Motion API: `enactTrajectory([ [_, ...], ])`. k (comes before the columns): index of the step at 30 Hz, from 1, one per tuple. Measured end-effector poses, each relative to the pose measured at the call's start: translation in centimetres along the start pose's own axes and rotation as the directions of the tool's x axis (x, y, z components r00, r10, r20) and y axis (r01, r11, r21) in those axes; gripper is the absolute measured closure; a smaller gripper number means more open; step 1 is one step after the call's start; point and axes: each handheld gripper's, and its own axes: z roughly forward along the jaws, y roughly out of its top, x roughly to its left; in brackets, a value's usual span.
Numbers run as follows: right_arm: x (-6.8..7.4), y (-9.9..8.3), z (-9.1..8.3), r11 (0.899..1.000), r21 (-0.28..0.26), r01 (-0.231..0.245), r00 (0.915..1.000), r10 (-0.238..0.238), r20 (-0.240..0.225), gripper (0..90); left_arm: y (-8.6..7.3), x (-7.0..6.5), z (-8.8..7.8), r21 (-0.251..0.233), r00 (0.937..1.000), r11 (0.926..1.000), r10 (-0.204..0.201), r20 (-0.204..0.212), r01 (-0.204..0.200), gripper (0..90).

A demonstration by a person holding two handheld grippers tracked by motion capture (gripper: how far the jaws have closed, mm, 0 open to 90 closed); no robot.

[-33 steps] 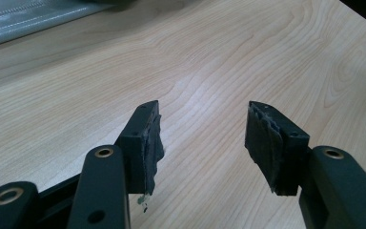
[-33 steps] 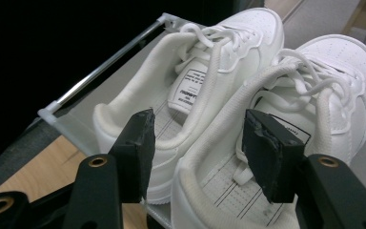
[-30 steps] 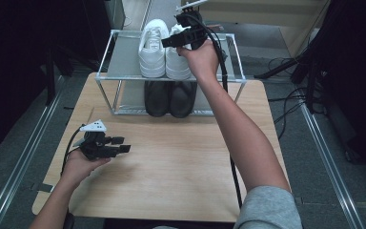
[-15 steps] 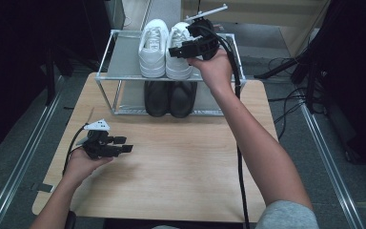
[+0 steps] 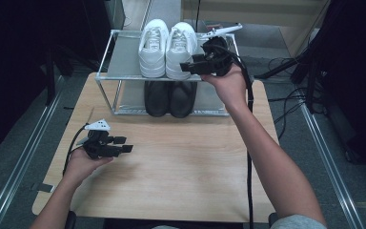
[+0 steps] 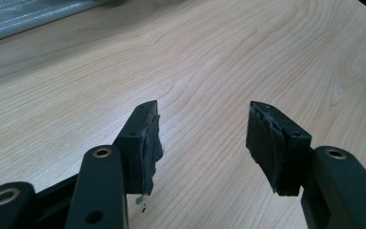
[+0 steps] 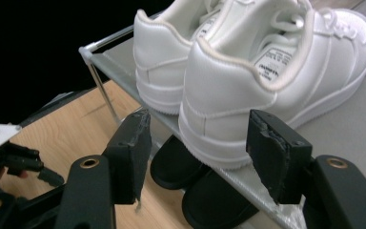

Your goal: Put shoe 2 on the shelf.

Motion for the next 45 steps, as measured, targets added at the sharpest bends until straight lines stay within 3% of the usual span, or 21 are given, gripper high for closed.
enactTrajectory([
  [12, -0.8, -4.3, -1.3, 1.0, -0.002, -0.02, 0.9994, 0.02, -0.028, 36.3, 0.0, -0.1, 0.2, 0.003, 1.0, 1.0, 0.0, -0.003, 0.0, 45.2],
  [30, -1.6, -11.4, -1.0, 0.998, 0.021, -0.056, 0.9954, 0.057, -0.077, 35.9, 0.0, -0.2, 0.4, 0.016, 0.9998, 0.9997, 0.017, -0.007, -0.017, 45.0],
  [40, -0.3, -14.8, -1.1, 0.999, 0.025, -0.038, 0.9961, 0.039, -0.079, 36.7, -0.1, -0.3, 0.6, 0.016, 0.9997, 0.9996, 0.022, -0.008, -0.022, 43.8],
  [45, 0.5, -16.8, -1.1, 0.999, 0.025, -0.04, 0.9937, 0.042, -0.104, 36.6, -0.1, -0.3, 0.6, 0.015, 0.9997, 0.9996, 0.024, -0.009, -0.024, 43.3],
])
